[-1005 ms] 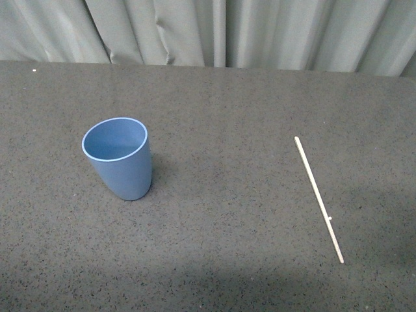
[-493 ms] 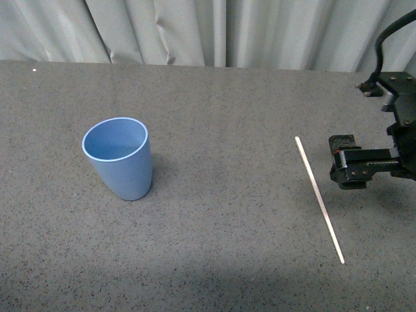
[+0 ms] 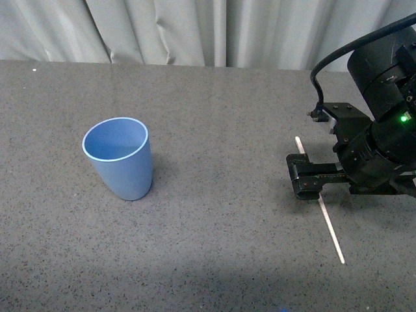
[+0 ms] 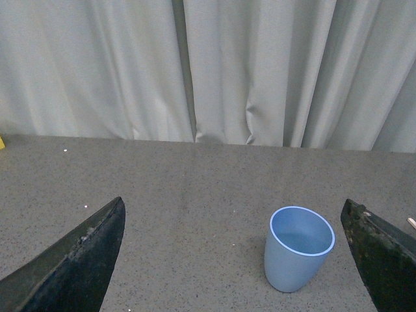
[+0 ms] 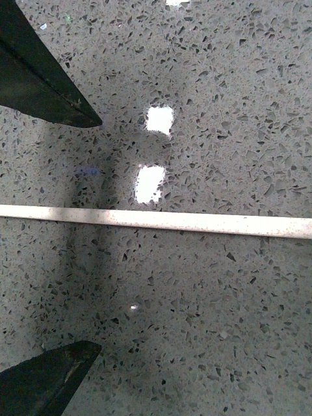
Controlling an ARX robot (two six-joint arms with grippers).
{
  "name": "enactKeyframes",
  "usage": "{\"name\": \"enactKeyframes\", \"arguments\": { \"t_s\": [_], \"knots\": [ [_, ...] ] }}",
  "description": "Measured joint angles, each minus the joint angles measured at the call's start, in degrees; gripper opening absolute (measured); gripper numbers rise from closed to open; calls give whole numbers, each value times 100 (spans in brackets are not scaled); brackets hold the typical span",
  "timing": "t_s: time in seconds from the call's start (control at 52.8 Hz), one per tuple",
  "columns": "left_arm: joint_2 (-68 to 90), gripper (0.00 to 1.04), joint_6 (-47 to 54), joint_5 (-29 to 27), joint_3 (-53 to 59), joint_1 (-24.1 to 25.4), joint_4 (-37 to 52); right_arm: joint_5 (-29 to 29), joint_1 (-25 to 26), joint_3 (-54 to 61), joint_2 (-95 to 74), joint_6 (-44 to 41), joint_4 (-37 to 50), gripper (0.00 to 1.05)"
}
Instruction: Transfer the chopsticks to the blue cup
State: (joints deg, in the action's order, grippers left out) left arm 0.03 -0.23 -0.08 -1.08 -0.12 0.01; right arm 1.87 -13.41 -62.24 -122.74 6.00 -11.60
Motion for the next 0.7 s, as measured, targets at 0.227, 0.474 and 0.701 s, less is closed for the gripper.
{"name": "enactKeyframes", "arguments": {
  "t_s": [0.227,0.474,0.701],
  "knots": [
    [0,98,0,0,0,0,0,-118,-59,-160,-162,52,-138,63],
    [0,98,0,0,0,0,0,-173,-61,-216,-199,90,-232,28],
    [0,98,0,0,0,0,0,-107,-24,-212,-181,136,-236,0]
  ]
}}
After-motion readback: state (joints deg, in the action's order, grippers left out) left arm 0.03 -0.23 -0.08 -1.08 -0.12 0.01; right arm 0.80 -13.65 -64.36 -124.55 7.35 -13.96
